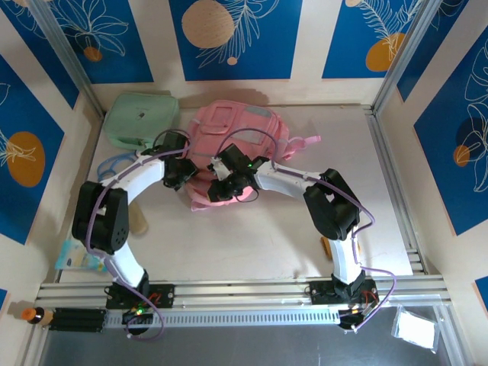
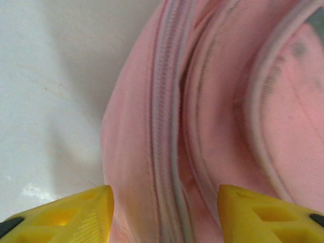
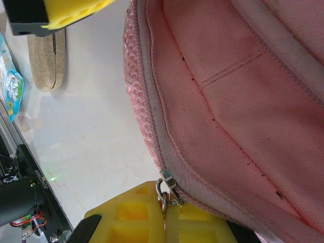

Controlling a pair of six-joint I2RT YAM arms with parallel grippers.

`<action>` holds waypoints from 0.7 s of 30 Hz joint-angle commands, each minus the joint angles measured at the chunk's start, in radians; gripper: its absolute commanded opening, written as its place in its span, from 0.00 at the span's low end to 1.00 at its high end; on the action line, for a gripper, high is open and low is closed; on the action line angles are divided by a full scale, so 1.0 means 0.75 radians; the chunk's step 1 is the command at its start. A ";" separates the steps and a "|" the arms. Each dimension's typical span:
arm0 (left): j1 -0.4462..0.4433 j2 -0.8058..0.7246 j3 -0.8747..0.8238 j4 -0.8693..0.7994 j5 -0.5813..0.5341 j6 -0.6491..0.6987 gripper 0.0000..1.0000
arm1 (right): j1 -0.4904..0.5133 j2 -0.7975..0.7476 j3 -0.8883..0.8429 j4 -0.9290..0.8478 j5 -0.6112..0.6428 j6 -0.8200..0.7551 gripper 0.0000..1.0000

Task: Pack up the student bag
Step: Zip the student bag at the top-center of the table.

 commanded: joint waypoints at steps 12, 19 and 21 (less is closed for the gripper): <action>-0.011 0.079 0.012 -0.014 -0.092 -0.009 0.09 | 0.025 -0.132 -0.065 -0.126 0.154 -0.035 0.00; -0.007 0.061 0.018 -0.020 -0.117 0.019 0.00 | 0.011 -0.255 -0.229 -0.224 0.435 -0.071 0.00; -0.006 0.059 0.022 -0.023 -0.119 0.031 0.00 | -0.005 -0.280 -0.284 -0.227 0.504 -0.084 0.01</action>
